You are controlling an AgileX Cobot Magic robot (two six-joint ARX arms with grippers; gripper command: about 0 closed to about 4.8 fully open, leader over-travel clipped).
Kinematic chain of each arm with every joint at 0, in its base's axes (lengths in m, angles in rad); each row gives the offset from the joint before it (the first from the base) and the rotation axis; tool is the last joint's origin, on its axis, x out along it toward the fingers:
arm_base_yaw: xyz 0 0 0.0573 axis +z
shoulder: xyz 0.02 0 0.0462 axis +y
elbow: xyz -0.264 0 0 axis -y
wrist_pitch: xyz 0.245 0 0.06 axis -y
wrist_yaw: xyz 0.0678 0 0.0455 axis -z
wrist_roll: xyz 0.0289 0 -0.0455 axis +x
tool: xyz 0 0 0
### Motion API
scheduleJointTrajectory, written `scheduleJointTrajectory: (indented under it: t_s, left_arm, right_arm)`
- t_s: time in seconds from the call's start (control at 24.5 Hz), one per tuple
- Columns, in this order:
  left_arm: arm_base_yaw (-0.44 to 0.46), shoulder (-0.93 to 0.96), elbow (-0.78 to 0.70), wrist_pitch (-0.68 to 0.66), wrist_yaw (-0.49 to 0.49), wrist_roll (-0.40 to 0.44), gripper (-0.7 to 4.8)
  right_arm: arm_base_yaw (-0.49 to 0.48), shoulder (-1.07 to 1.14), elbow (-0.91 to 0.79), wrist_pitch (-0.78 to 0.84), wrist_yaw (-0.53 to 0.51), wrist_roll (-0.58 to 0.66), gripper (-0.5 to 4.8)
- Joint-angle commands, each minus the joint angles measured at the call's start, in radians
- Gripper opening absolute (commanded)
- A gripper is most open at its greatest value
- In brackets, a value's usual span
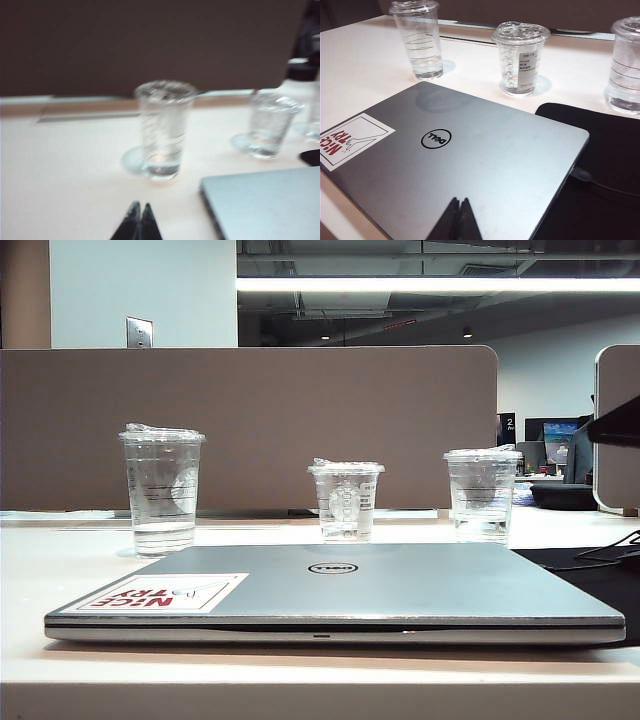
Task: Pick up the coffee cup on the left and place it on the left side of the laptop.
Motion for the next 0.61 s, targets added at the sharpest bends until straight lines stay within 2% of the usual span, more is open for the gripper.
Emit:
scheduleJointTrajectory:
  t_s: [0.04,0.08,0.12,0.25,0.37,0.45,0.61]
  left_arm:
    - [0.001,0.0,0.003,0.069,0.048,0.001,-0.05]
    - [0.002,0.0,0.003,0.076,0.014,0.0,-0.05]
    - [0.002,0.0,0.003,0.099,-0.069,0.0,-0.05]
    - [0.001,0.0,0.003,0.196,-0.119,-0.027,-0.05]
    - [0.002,0.019,0.003,0.257,-0.142,0.013,-0.05]
    - [0.002,0.077,0.003,0.242,-0.143,0.11,-0.05]
    - [0.001,0.232,0.003,0.357,-0.14,0.116,-0.05]
  right_arm:
    - [0.002,0.001,-0.004,0.017,0.002,0.0,-0.04]
    - [0.002,0.001,-0.004,0.017,0.002,0.0,-0.04]
    - [0.002,0.001,-0.004,0.017,0.002,0.0,-0.04]
    - [0.002,0.001,-0.004,0.017,0.002,0.0,-0.04]
    - [0.004,0.001,-0.004,0.017,0.002,0.0,-0.04]
    - [0.022,0.001,-0.004,0.017,0.002,0.0,-0.04]
    - [0.077,0.015,-0.004,0.017,0.002,0.0,-0.04]
